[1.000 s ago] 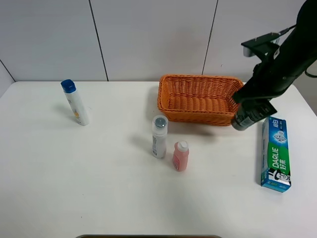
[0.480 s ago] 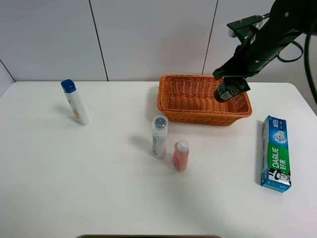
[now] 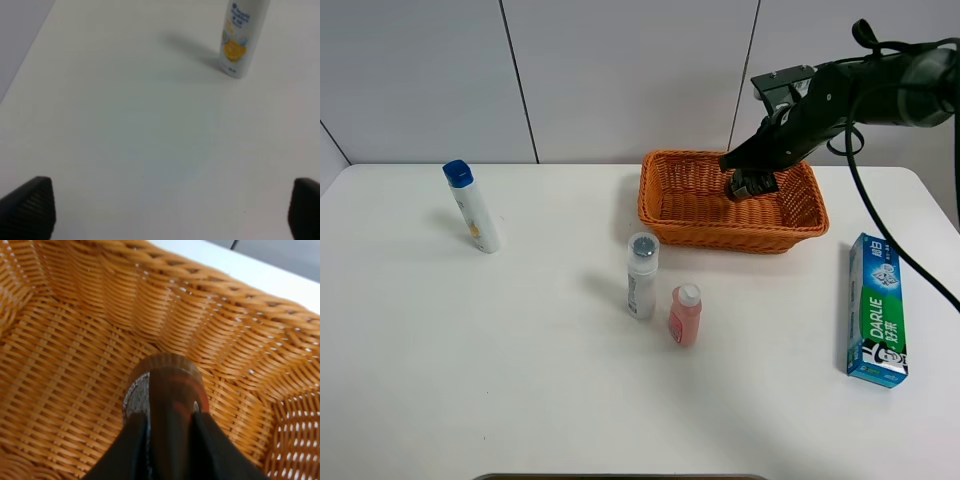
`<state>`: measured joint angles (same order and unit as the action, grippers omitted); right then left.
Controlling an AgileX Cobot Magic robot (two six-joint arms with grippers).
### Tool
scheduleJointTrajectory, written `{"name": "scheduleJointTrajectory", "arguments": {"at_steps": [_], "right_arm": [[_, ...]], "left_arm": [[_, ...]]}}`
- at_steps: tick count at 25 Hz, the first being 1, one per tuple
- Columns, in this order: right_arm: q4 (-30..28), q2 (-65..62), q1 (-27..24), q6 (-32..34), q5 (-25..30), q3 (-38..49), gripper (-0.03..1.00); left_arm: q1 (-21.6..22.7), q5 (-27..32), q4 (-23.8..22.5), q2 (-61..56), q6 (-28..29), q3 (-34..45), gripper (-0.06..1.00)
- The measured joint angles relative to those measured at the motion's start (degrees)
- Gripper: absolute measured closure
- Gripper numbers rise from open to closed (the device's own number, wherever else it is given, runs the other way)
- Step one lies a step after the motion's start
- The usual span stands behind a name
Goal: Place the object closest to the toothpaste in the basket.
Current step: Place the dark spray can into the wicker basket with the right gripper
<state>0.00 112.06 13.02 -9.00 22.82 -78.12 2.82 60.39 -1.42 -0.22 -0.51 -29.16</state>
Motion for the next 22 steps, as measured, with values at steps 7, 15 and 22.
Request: {"name": "scheduleJointTrajectory", "arguments": {"at_steps": [7, 15, 22], "right_arm": [[0.00, 2.71, 0.00, 0.17, -1.81, 0.00, 0.73], [0.00, 2.28, 0.00, 1.37, -2.60, -0.17, 0.35], [0.00, -4.78, 0.00, 2.79, 1.62, -0.17, 0.28]], "left_arm": [[0.00, 0.00, 0.00, 0.00, 0.00, 0.00, 0.00], [0.00, 0.00, 0.00, 0.00, 0.00, 0.00, 0.00], [0.00, 0.00, 0.00, 0.00, 0.00, 0.00, 0.00]]}}
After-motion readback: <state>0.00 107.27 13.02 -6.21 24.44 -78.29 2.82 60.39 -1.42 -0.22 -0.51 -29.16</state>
